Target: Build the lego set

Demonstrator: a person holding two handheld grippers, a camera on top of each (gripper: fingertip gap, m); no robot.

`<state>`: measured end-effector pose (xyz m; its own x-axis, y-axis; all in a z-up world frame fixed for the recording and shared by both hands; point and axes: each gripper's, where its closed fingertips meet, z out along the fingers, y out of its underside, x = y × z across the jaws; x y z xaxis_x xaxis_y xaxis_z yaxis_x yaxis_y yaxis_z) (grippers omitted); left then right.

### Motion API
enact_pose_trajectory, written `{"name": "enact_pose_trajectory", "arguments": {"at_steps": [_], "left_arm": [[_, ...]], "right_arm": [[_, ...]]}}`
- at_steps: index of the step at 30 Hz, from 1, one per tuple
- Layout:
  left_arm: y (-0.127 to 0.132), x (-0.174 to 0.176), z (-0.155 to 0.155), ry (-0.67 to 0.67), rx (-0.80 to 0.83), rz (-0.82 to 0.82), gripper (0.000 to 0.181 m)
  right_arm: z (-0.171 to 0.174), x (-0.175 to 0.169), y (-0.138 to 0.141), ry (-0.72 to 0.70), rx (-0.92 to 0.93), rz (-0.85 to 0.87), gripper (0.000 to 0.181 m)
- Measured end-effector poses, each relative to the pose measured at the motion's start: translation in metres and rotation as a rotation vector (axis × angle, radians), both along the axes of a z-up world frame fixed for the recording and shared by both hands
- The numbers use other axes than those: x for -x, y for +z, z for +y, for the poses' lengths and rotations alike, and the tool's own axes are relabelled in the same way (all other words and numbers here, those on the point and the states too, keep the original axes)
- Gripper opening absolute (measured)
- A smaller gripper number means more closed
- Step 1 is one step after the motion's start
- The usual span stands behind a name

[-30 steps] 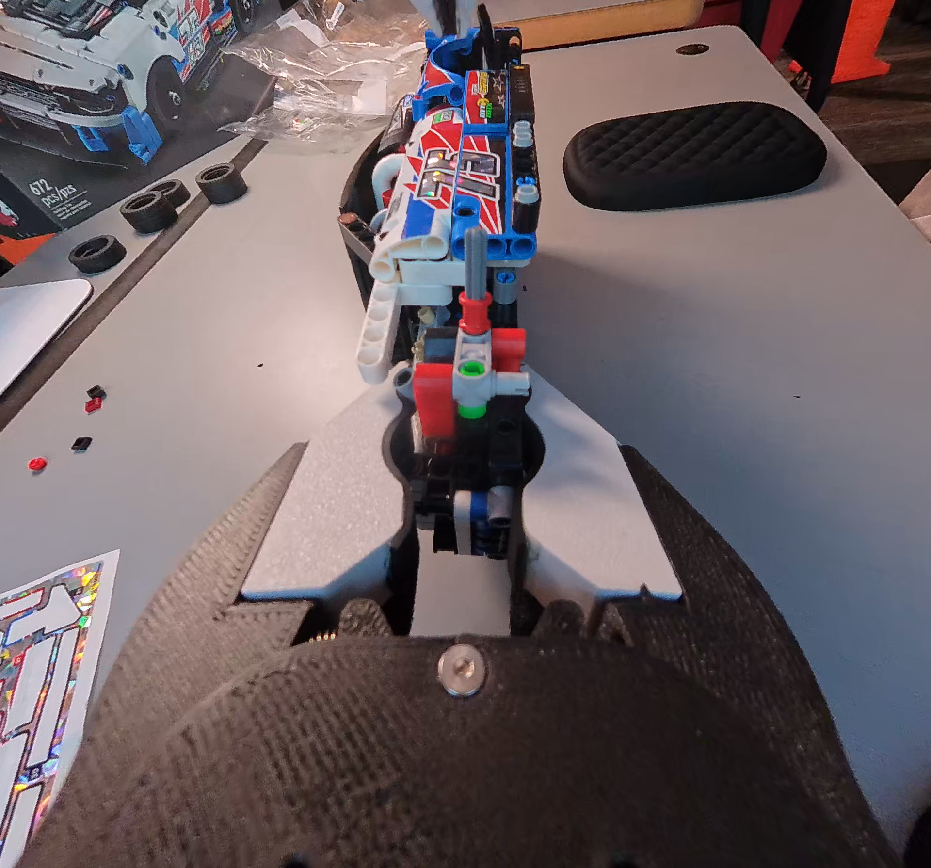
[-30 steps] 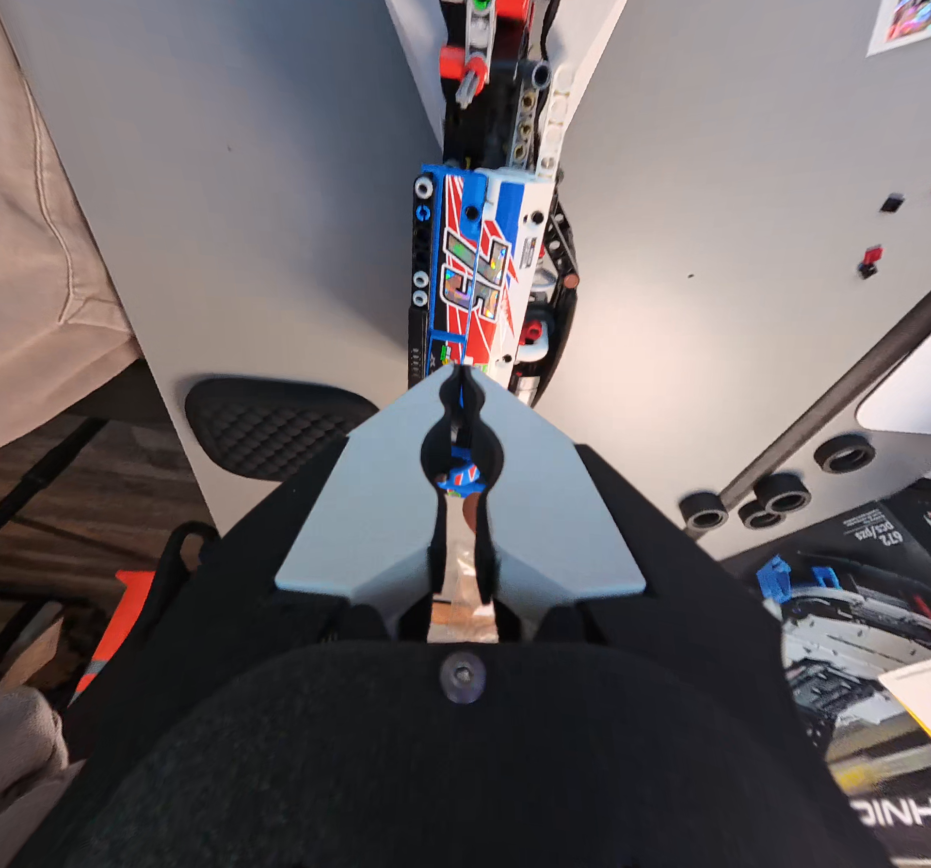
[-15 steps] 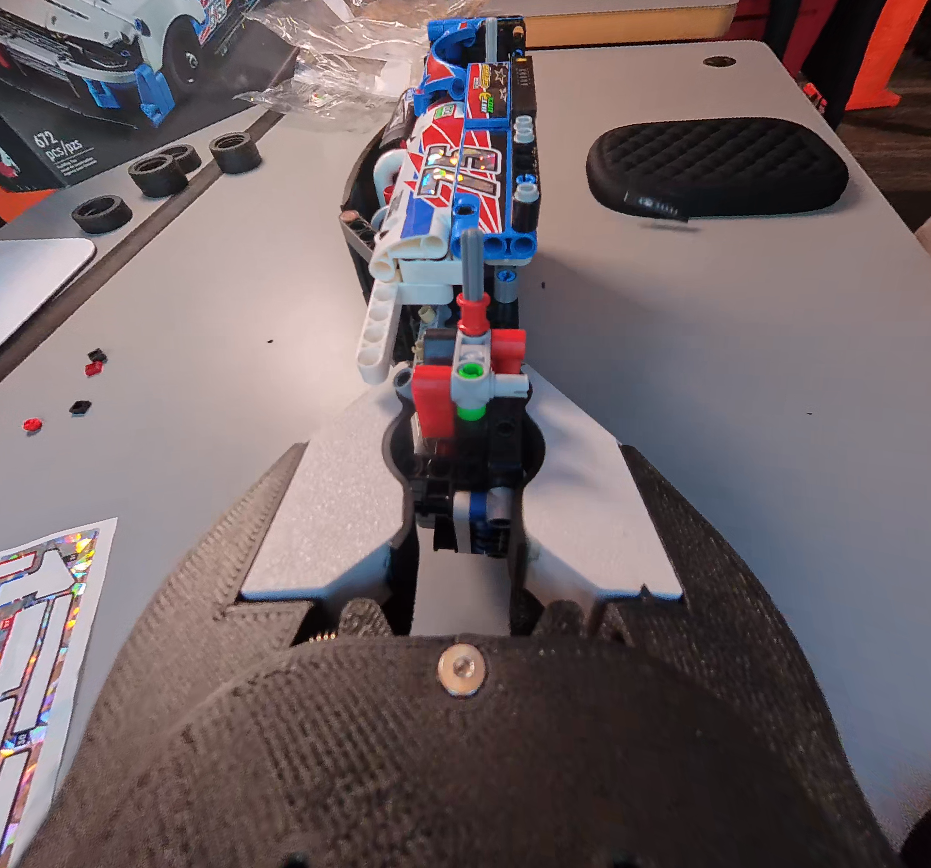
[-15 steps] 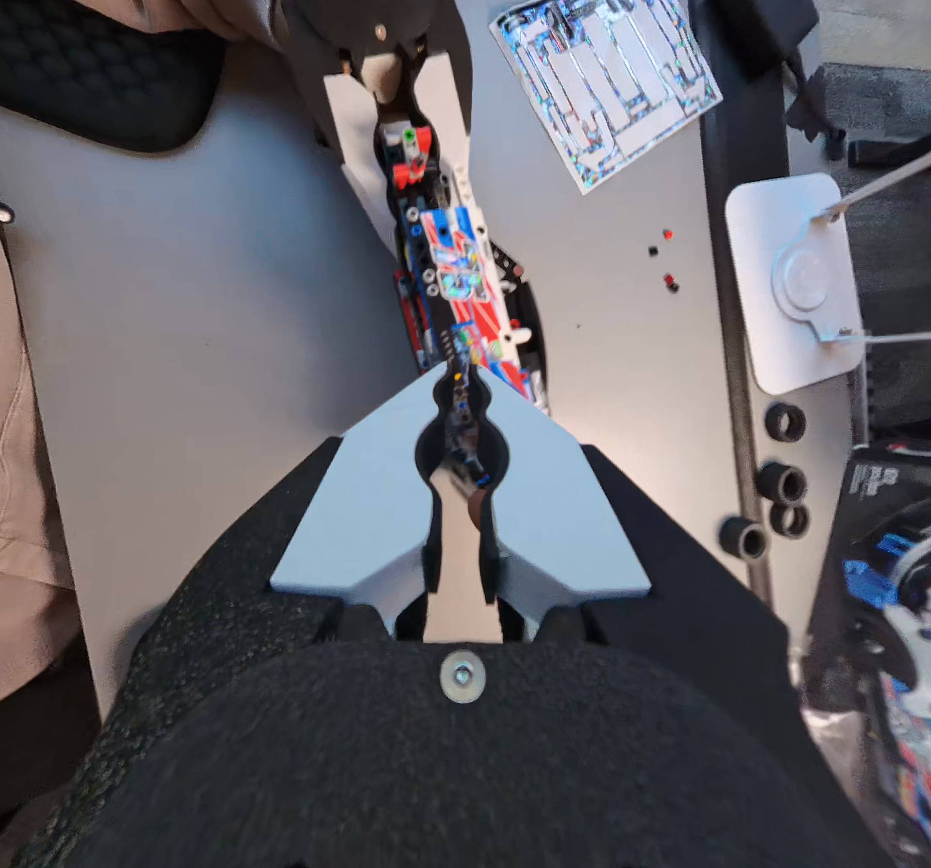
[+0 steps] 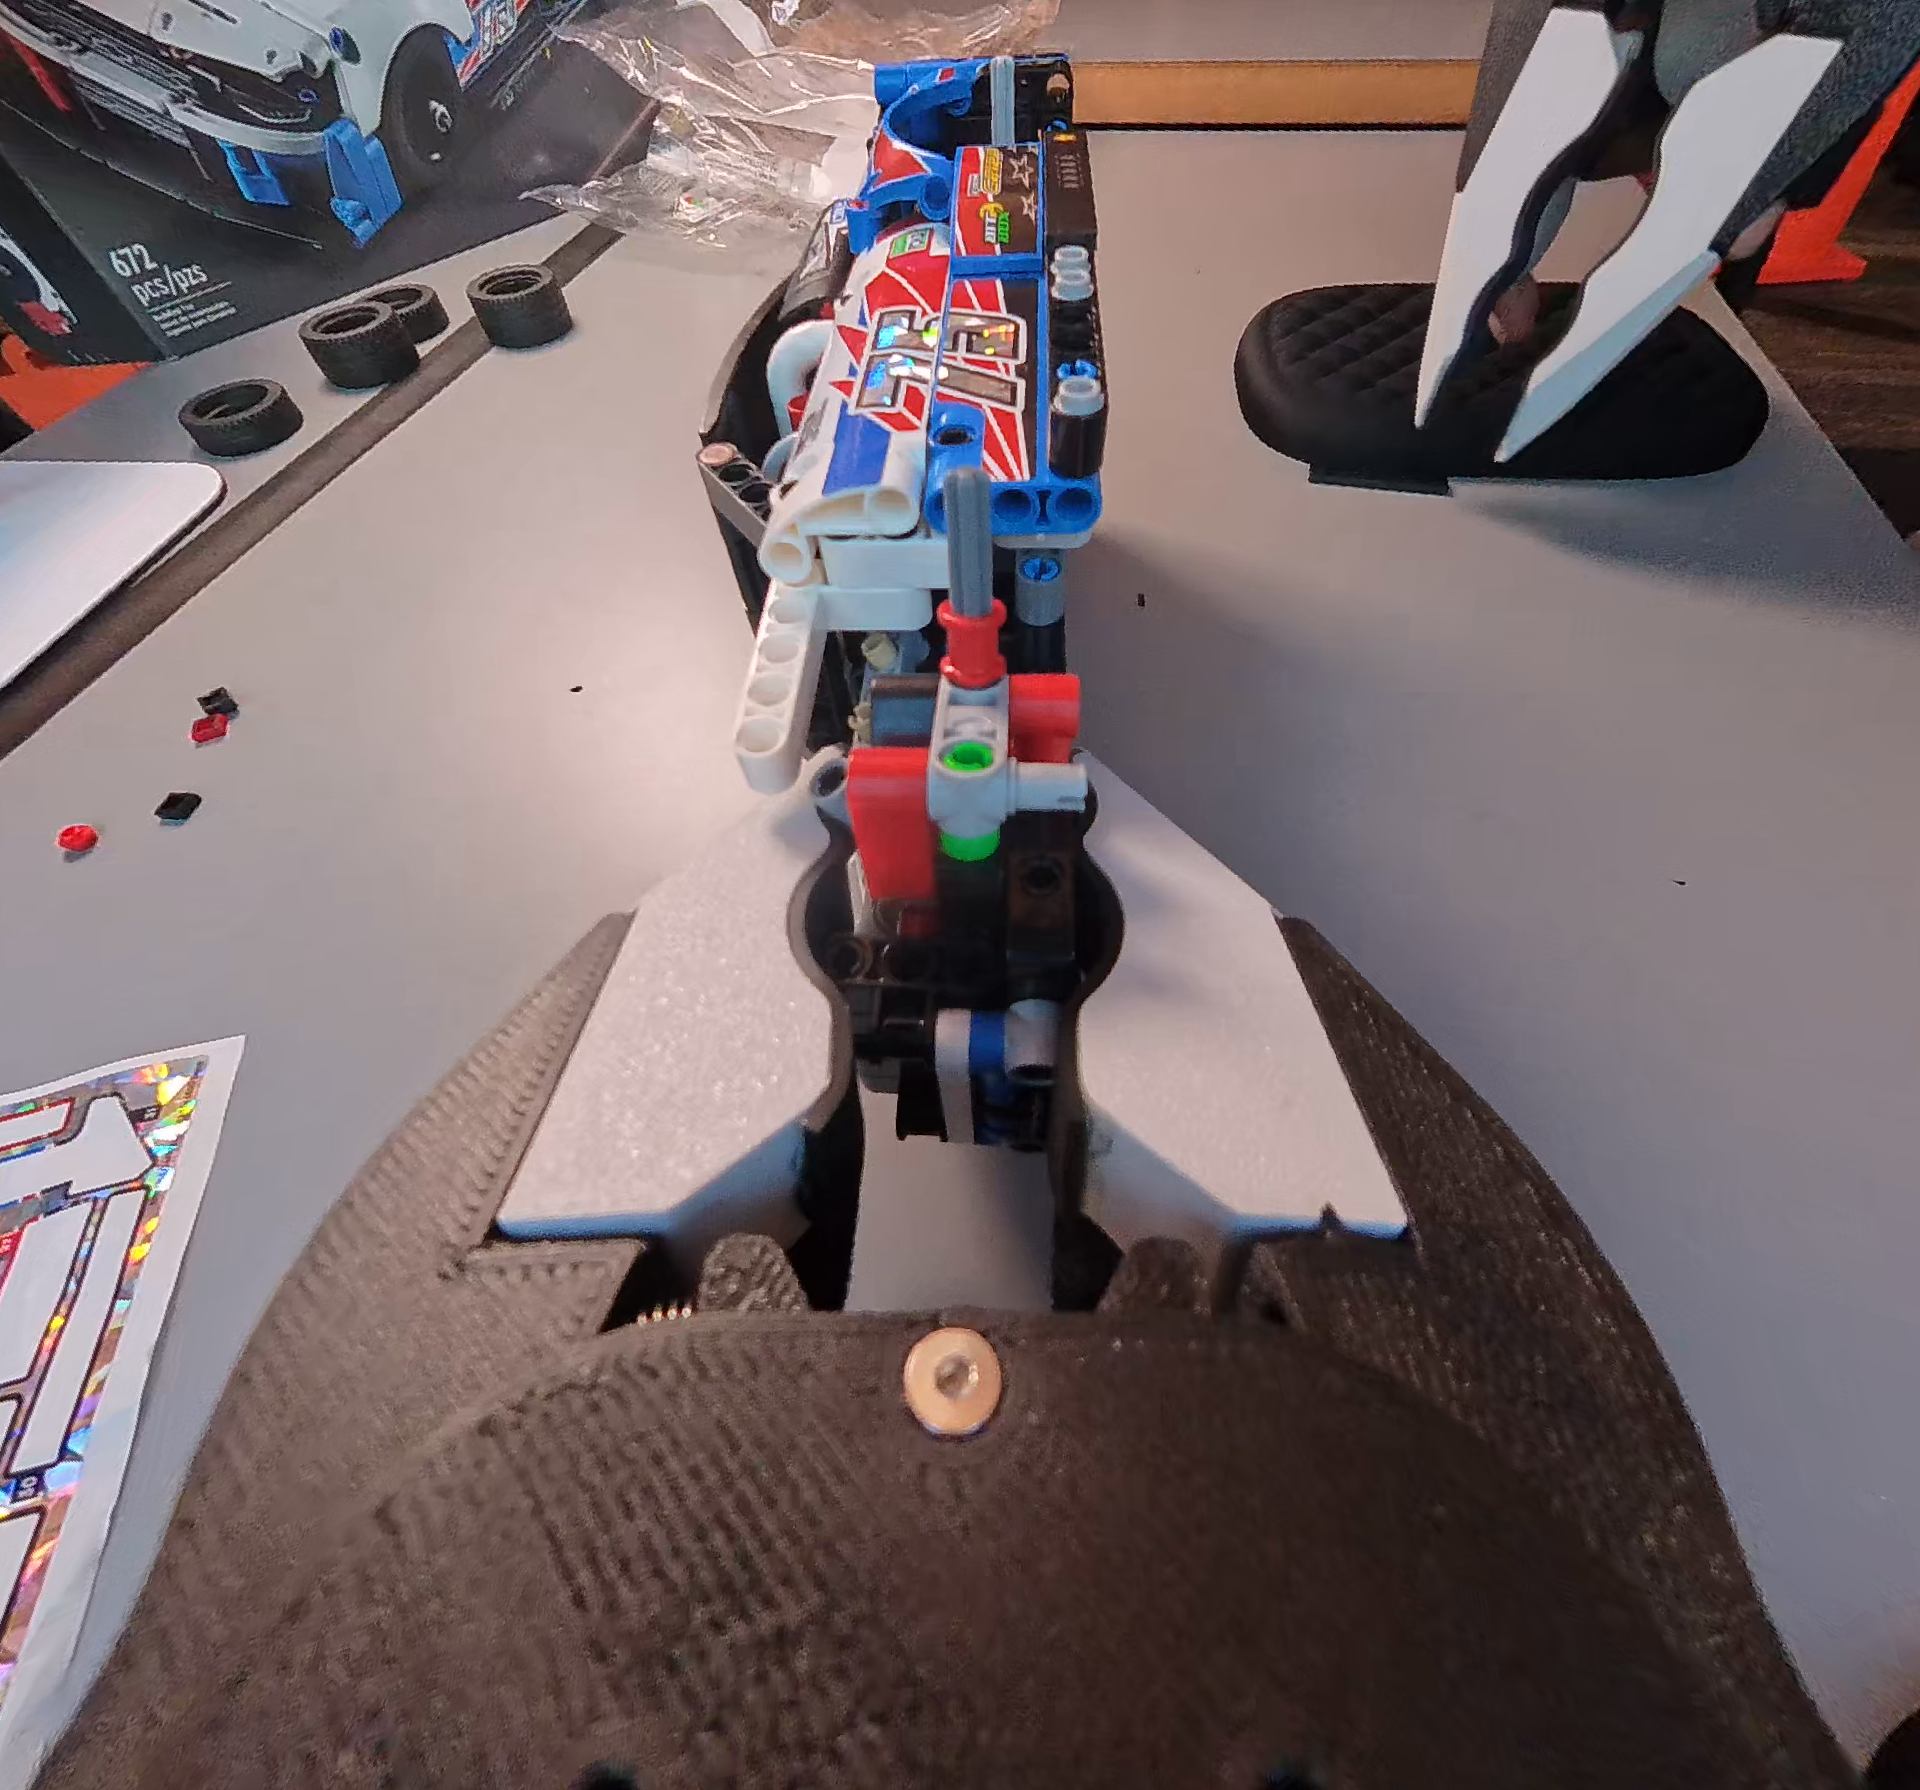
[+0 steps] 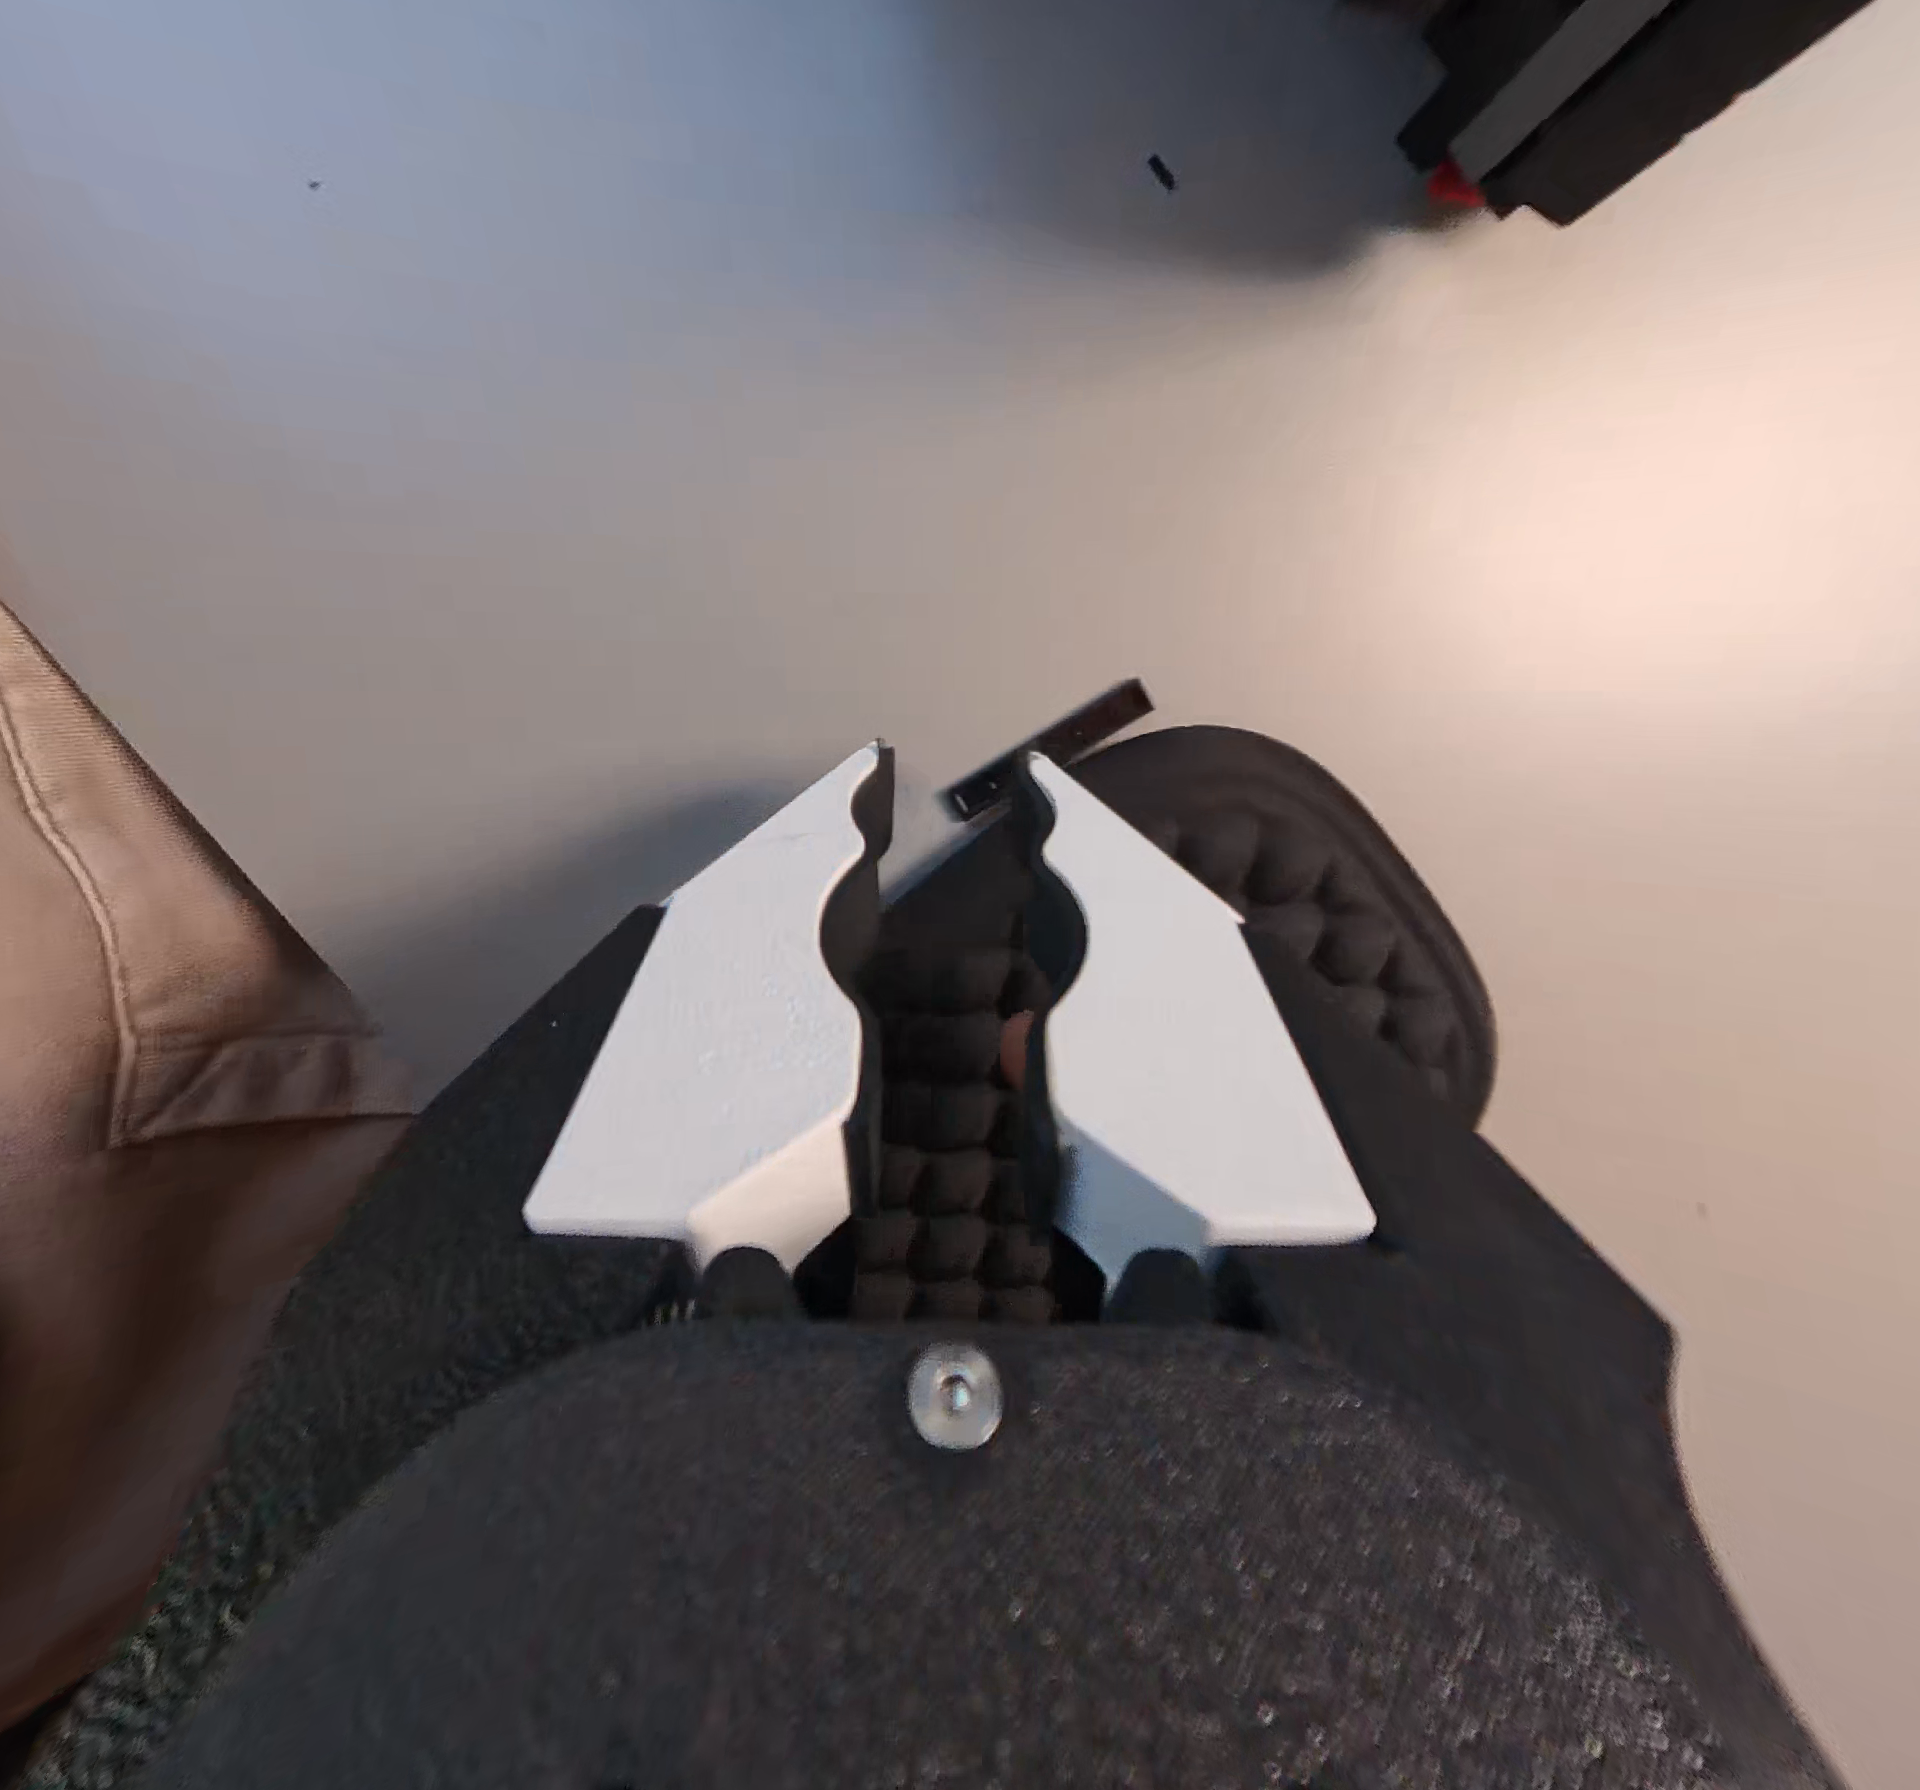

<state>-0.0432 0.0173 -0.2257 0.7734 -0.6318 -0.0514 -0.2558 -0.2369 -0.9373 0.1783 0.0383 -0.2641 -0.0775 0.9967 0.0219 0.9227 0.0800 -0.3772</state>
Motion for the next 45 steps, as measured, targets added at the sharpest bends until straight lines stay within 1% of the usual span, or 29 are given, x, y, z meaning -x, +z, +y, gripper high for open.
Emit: {"name": "enact_pose_trajectory", "arguments": {"at_steps": [1, 3, 4, 6, 7, 11, 13, 15, 18, 19, 22, 24, 26, 27, 28, 29, 30, 31, 32, 34, 35, 36, 38, 40, 42, 43, 45], "left_arm": [[0.0, 0.0, 0.0, 0.001, 0.001, -0.001, 0.035], [0.0, 0.0, 0.0, 0.0, 0.001, 0.0, 0.035], [0.0, 0.0, 0.0, -0.001, 0.001, 0.0, 0.035], [0.0, 0.0, 0.0, -0.001, 0.003, -0.002, 0.035], [0.0, 0.001, 0.0, 0.0, 0.003, -0.002, 0.035], [0.0, 0.001, 0.0, -0.002, 0.004, -0.001, 0.035], [0.0, 0.001, 0.0, -0.003, 0.005, -0.007, 0.035], [0.0, 0.001, 0.0, -0.003, 0.008, -0.011, 0.035], [0.0, 0.0, 0.0, -0.004, 0.005, -0.002, 0.035], [0.0, 0.0, 0.0, -0.004, 0.004, 0.0, 0.035], [0.0, 0.0, 0.0, -0.004, 0.004, 0.004, 0.035], [0.0, 0.0, -0.001, -0.005, 0.004, 0.006, 0.035], [0.0, 0.0, -0.001, -0.006, 0.004, 0.007, 0.035], [0.0, 0.0, -0.001, -0.006, 0.004, 0.008, 0.035], [0.0, 0.0, -0.001, -0.006, 0.004, 0.009, 0.035], [0.0, -0.001, -0.001, -0.006, 0.004, 0.009, 0.035], [0.0, -0.001, -0.001, -0.006, 0.003, 0.009, 0.034], [0.0, 0.0, -0.001, -0.006, 0.004, 0.008, 0.035], [0.0, 0.0, -0.001, -0.006, 0.005, 0.007, 0.035], [0.0, 0.0, -0.001, -0.006, 0.004, 0.005, 0.035], [0.0, 0.0, -0.001, -0.007, 0.004, 0.004, 0.035], [0.0, 0.0, -0.001, -0.007, 0.004, 0.001, 0.035], [0.0, 0.0, 0.0, -0.008, 0.006, -0.007, 0.035], [0.0, 0.001, 0.0, -0.008, 0.006, -0.014, 0.035], [0.0, 0.0, 0.0, -0.01, 0.007, -0.018, 0.034], [0.0, 0.0, 0.0, -0.011, 0.006, -0.018, 0.035], [0.0, 0.0, 0.0, -0.011, 0.002, -0.012, 0.034]], "right_arm": [[-0.003, 0.001, -0.003, -0.011, -0.016, -0.015, 0.02], [0.002, -0.005, -0.015, -0.044, -0.111, -0.107, 0.021], [0.002, -0.008, -0.02, -0.06, -0.119, -0.143, 0.022], [0.004, -0.005, -0.021, -0.13, -0.098, -0.138, 0.019], [0.007, -0.004, -0.021, -0.157, -0.104, -0.136, 0.014], [0.01, -0.002, -0.02, -0.205, -0.122, -0.107, 0.011], [0.012, -0.001, -0.02, -0.196, -0.14, -0.089, 0.008], [0.013, 0.001, -0.02, -0.197, -0.11, -0.075, 0.007], [0.014, 0.008, -0.018, -0.107, -0.111, -0.022, 0.005], [0.013, 0.014, -0.013, -0.088, -0.088, 0.022, 0.0], [-0.005, 0.046, 0.019, -0.068, 0.137, 0.209, 0.0], [-0.027, 0.063, 0.035, 0.006, 0.3, 0.26, 0.0], [-0.054, 0.081, 0.051, 0.06, 0.523, 0.312, 0.0], [-0.064, 0.089, 0.054, 0.067, 0.632, 0.321, 0.0], [-0.072, 0.094, 0.052, 0.068, 0.722, 0.302, 0.0], [-0.076, 0.097, 0.043, 0.057, 0.775, 0.253, 0.0], [-0.072, 0.099, 0.028, 0.029, 0.765, 0.203, 0.002], [-0.062, 0.102, 0.012, -0.012, 0.702, 0.164, 0.004], [-0.052, 0.103, 0.002, -0.035, 0.649, 0.143, 0.005], [-0.028, 0.106, -0.007, -0.102, 0.514, 0.151, 0.007], [-0.016, 0.107, -0.006, -0.109, 0.434, 0.18, 0.008], [-0.012, 0.109, 0.0, -0.078, 0.372, 0.223, 0.008], [-0.023, 0.108, 0.012, 0.063, 0.286, 0.299, 0.008], [-0.044, 0.104, 0.015, 0.247, 0.191, 0.338, 0.01], [-0.059, 0.1, 0.008, 0.424, 0.065, 0.337, 0.013], [-0.064, 0.1, 0.003, 0.49, 0.016, 0.321, 0.014], [-0.068, 0.104, -0.005, 0.573, -0.018, 0.278, 0.017]]}}
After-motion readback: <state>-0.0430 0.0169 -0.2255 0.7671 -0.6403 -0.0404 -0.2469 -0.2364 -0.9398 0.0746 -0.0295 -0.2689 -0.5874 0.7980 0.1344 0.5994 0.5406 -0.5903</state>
